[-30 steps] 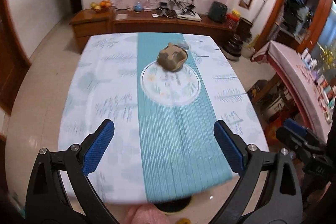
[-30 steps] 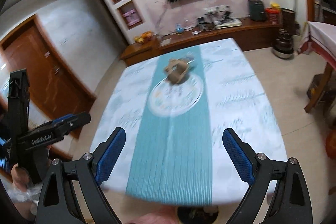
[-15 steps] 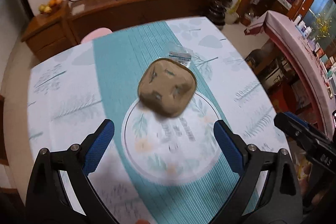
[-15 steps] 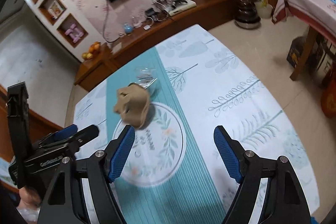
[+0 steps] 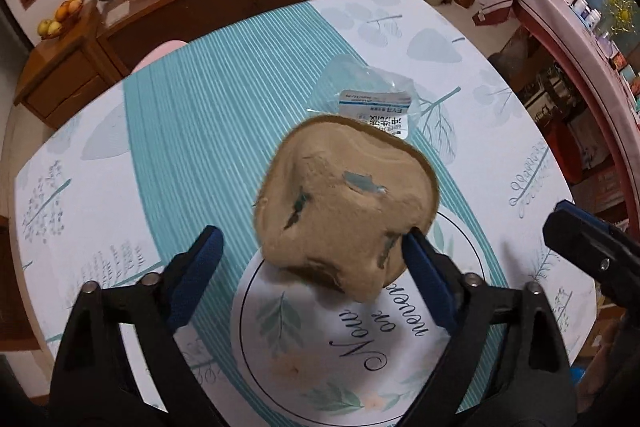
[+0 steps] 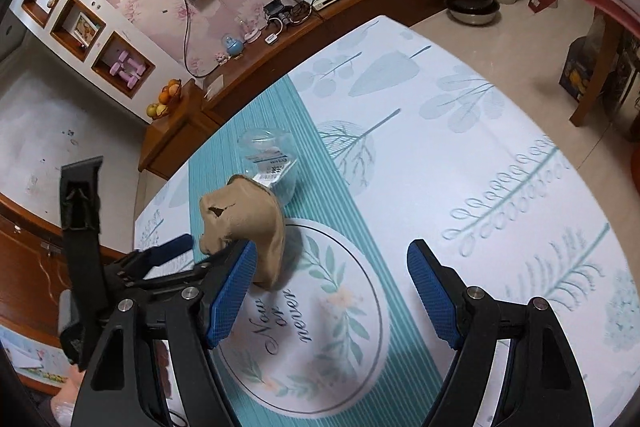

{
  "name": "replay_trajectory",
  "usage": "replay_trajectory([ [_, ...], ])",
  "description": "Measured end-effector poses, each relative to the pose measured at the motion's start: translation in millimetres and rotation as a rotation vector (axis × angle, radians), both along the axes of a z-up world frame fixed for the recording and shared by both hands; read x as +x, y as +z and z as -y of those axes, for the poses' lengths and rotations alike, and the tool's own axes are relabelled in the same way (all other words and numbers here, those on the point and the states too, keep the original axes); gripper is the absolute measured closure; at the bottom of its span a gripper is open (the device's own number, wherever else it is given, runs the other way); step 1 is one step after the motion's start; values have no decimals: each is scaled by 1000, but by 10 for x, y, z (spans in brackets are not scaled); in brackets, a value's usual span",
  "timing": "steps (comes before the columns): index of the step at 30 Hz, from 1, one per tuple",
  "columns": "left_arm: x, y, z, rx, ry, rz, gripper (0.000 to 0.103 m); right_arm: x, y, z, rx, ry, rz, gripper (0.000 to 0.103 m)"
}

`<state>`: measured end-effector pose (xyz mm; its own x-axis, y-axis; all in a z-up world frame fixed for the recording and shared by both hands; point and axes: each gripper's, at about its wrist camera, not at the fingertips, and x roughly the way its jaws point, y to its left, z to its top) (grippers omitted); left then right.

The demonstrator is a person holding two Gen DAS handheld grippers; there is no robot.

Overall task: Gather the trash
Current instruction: 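Grasp the brown pulp tray with the left tool while the right tool grasps the clear bottle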

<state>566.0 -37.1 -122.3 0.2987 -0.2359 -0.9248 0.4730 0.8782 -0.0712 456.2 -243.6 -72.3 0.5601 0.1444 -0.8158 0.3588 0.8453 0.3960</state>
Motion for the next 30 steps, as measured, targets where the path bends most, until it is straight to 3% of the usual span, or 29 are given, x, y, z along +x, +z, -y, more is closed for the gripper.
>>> replay_trajectory([
  [3, 41, -65, 49, -15, -4, -28, 32, 90, -34, -29, 11, 9, 3, 24],
  [12, 24, -59, 12, -65, 7, -10, 34, 410, -129, -64, 93, 17, 20, 24],
  [24, 35, 219, -749, -193, 174, -21, 34, 1144, -427, -154, 137, 36, 1, 24],
  [30, 151, 248, -1123, -213, 265, -7, 34, 1465, -669, -237, 159, 57, -45, 50],
])
